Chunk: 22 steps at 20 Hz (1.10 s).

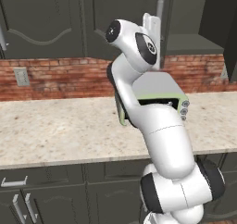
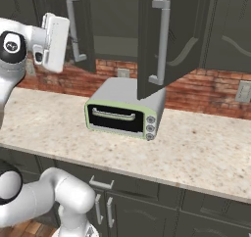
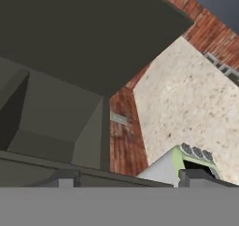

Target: Close all open cabinet doors.

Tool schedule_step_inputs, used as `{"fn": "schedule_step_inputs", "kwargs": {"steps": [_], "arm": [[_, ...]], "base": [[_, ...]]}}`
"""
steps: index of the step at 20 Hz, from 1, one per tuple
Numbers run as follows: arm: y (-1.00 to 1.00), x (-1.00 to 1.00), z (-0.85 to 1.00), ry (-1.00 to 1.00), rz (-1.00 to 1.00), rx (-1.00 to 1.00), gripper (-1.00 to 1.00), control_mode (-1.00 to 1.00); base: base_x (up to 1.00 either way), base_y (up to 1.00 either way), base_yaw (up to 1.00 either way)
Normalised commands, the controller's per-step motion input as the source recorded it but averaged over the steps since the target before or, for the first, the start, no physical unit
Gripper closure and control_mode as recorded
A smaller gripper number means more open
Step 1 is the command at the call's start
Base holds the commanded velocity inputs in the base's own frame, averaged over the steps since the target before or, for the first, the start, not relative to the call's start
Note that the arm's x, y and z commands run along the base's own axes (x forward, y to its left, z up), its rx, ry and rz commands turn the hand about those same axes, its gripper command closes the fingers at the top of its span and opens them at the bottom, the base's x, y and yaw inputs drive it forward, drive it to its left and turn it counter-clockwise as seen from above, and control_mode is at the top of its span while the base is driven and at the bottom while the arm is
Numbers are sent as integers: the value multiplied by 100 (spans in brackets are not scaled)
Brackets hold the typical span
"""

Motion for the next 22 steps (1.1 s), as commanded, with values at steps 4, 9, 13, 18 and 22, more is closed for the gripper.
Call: {"fn": "schedule_step_inputs", "kwargs": {"steps": [4,9,13,18,22], "arm": [[-30,69,-14,0,-9,6,-100,-100],[-33,65,-11,0,-3,9,-100,-100],[-28,52,-12,0,0,4,-100,-100],[-25,48,-11,0,0,2,-100,-100],[-30,45,-16,0,0,3,-100,-100]], "base": [[0,0,0],[0,0,0],[0,0,0],[0,0,0],[0,0,0]]}}
